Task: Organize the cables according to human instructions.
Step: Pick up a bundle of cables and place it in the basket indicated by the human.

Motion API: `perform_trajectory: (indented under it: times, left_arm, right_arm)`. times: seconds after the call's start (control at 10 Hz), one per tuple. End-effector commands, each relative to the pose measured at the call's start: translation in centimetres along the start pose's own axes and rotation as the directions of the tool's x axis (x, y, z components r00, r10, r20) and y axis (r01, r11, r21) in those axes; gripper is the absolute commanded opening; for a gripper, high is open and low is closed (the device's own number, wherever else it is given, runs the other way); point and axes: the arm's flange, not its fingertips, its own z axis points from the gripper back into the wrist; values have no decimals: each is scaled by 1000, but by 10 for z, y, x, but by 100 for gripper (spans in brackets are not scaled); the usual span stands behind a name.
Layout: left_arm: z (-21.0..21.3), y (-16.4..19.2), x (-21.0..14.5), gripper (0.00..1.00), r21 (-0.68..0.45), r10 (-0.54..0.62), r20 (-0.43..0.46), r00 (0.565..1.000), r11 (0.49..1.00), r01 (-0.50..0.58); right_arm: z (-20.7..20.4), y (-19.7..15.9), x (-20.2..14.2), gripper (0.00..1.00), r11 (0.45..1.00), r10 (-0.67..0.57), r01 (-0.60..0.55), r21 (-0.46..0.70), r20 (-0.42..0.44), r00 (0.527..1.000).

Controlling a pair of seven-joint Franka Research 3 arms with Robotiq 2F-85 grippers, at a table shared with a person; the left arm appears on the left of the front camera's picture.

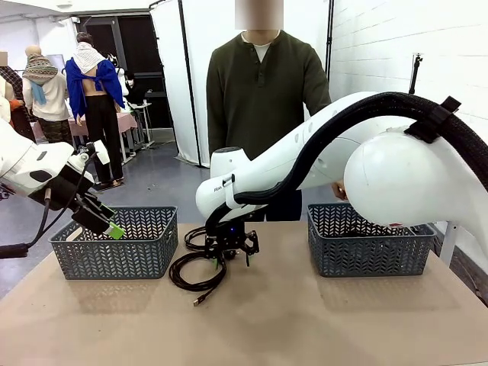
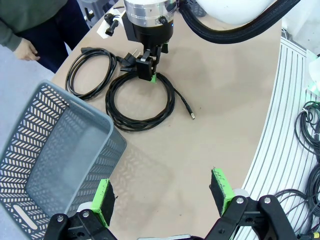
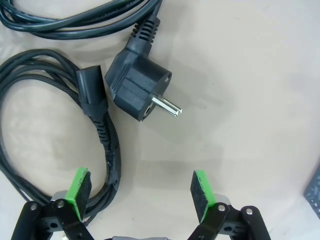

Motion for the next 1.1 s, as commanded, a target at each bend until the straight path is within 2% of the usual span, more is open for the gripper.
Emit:
perform_trajectory:
  times: [0.0,0.8,1.0]
  left_arm:
    - [-1,3,-4,100,-17,-14,14,1000,1000,14]
    - [-1,3,-4,100,-17,-14,14,1000,1000,14]
    - [-1,3,-4,100,-17,-14,14,1000,1000,14]
  right_arm:
    - [-4,2,3,100,999,-14,16,-44,44,999]
    - [-16,6,12,100,998,-7,9,-60,40,999]
    - [-17,7,11,69,997,-18,20,-70,30,999]
